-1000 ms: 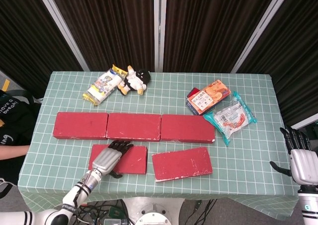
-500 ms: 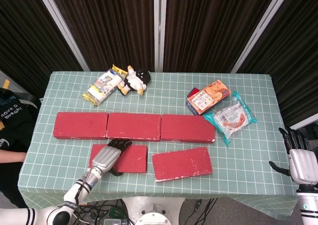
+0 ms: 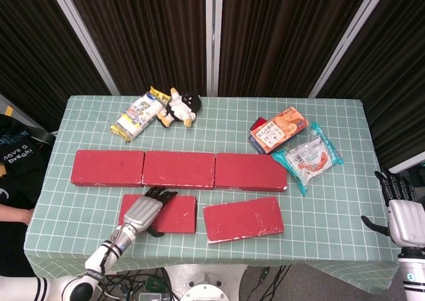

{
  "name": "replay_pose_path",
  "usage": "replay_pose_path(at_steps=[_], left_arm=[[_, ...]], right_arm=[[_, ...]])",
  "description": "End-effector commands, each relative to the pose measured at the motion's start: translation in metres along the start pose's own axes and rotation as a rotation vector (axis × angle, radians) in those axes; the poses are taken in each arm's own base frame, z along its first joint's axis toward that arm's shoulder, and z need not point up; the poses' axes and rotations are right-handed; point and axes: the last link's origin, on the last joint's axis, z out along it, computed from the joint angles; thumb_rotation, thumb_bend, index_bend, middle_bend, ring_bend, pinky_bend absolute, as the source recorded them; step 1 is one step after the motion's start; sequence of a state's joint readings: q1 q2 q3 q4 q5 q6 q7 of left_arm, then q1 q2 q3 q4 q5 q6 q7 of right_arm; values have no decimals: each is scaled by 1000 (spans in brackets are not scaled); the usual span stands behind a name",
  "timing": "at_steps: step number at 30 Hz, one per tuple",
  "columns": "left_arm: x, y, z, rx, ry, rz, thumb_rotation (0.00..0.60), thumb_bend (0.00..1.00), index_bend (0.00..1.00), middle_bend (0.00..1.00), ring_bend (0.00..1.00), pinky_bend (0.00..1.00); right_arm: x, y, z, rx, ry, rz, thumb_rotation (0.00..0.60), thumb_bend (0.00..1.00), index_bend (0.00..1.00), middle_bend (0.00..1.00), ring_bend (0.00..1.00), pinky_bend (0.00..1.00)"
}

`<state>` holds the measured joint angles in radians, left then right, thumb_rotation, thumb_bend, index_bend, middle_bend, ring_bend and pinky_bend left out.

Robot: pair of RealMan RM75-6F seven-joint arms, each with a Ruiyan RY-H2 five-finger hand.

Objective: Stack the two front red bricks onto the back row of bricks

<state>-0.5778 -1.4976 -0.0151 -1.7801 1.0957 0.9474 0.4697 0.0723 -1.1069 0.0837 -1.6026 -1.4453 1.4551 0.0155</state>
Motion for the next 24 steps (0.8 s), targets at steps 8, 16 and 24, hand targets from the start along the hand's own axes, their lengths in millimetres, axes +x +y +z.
replay_pose_path(at_steps=[8,16,24], left_arm=[[6,1,-6,-16,47,-5,600,52,131,197,0,0],[31,2,-28,-37,131,7,600,53,146,200,0,0],[93,-18,-27,-8,206,19,600,53,143,200,0,0]], right_arm=[[0,0,0,-1,2,-1,600,70,0,0,0,0],[3,0,-1,-4,11,-1,600,70,0,0,0,0],[8,-2,-1,-2,27,-2,600,70,0,0,0,0]])
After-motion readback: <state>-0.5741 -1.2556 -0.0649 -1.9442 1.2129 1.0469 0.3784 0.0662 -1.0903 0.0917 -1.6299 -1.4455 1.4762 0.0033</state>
